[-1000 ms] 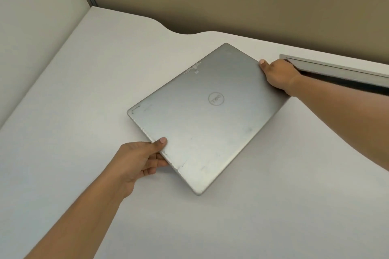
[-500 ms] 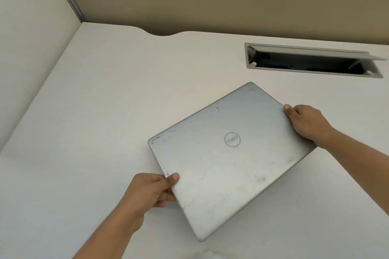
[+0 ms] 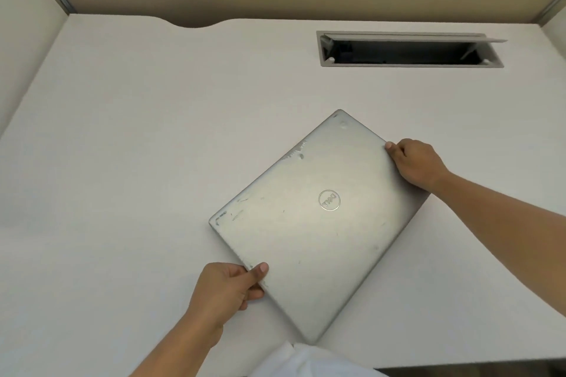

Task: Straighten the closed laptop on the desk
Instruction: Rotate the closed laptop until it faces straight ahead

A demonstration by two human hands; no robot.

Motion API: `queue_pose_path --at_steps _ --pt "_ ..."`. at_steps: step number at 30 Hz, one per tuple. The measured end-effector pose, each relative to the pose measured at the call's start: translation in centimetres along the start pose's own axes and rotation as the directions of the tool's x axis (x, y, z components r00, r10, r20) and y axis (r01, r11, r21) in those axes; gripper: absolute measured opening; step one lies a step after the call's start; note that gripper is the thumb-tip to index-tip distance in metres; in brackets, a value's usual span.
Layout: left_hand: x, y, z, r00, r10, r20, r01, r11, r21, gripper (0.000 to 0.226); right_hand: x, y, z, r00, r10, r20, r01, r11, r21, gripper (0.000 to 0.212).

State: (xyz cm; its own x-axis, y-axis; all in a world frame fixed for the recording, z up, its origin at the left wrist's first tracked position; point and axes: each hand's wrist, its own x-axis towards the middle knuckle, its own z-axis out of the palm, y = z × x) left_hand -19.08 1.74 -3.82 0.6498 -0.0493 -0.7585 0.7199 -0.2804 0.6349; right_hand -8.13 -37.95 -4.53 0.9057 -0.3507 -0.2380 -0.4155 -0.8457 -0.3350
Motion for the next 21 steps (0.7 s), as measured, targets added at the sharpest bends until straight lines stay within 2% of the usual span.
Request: queue_pose_path --at_steps 5,11,17,19,21 --pt "-0.2 -0.3 0.0 0.999 0.014 -0.030 -0.012 0.998 0.056 0.035 -0.6 0.1 0.5 0.999 0.012 -0.036 -0.014 0.999 -0.035 0.055" --pt "0.0 -0.4 -0.4 0.998 0.041 -0.039 -0.030 0.966 0.255 0.046 -1.0 0.5 0.5 0.998 0.043 -0.038 -0.044 0.998 -0.048 0.051" --pt "-0.5 -0.3 -0.2 0.985 0.134 -0.105 -0.063 0.860 0.506 0.052 -1.6 0.1 0.9 0.996 -0.022 -0.089 0.005 0.983 -0.183 0.050" --pt "-0.8 -0.6 0.1 0.980 0.129 -0.152 -0.058 0.914 0.402 0.049 -2.0 0.1 1.4 0.990 -0.055 -0.130 0.030 0.982 -0.187 0.049" --pt "-1.3 -1.2 0.8 0.981 0.074 -0.181 -0.046 0.987 0.154 0.042 -2.6 0.0 1.9 0.984 -0.066 -0.163 0.038 0.984 -0.172 0.050"
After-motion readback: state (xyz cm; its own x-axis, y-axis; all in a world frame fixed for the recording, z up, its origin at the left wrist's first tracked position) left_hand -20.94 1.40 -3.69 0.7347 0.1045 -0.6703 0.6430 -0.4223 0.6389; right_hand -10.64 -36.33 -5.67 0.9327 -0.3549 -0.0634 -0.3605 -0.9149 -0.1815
